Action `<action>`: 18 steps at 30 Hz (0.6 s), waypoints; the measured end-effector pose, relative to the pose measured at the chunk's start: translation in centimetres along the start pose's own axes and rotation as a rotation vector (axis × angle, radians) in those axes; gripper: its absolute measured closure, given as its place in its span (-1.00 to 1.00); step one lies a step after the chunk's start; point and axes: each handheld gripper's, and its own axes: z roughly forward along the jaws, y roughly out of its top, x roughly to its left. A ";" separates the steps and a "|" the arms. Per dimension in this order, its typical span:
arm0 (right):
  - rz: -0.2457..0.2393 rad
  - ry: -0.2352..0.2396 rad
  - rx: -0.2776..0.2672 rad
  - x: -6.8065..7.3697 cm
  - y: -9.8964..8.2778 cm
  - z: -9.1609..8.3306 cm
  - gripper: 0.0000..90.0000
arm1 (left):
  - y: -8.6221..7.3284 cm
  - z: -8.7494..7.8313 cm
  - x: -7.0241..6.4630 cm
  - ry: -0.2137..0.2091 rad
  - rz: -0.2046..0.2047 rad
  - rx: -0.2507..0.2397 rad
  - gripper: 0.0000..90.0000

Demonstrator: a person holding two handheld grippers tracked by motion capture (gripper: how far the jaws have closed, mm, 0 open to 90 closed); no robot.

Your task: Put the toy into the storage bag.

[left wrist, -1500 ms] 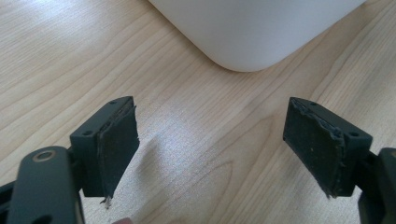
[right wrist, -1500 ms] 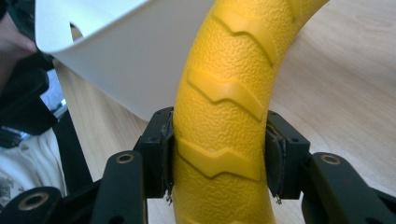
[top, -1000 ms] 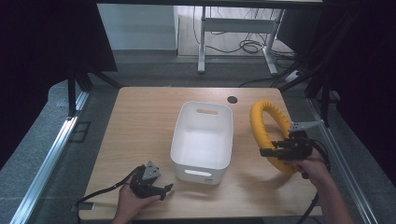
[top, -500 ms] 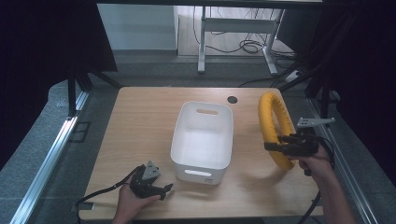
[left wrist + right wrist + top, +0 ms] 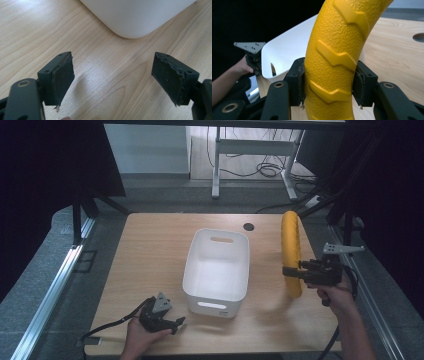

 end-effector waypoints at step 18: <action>0.015 -0.091 -0.218 2.9 0.8 1.1 0.13 | 0.0 0.1 -0.1 -0.001 -0.004 0.001 -0.59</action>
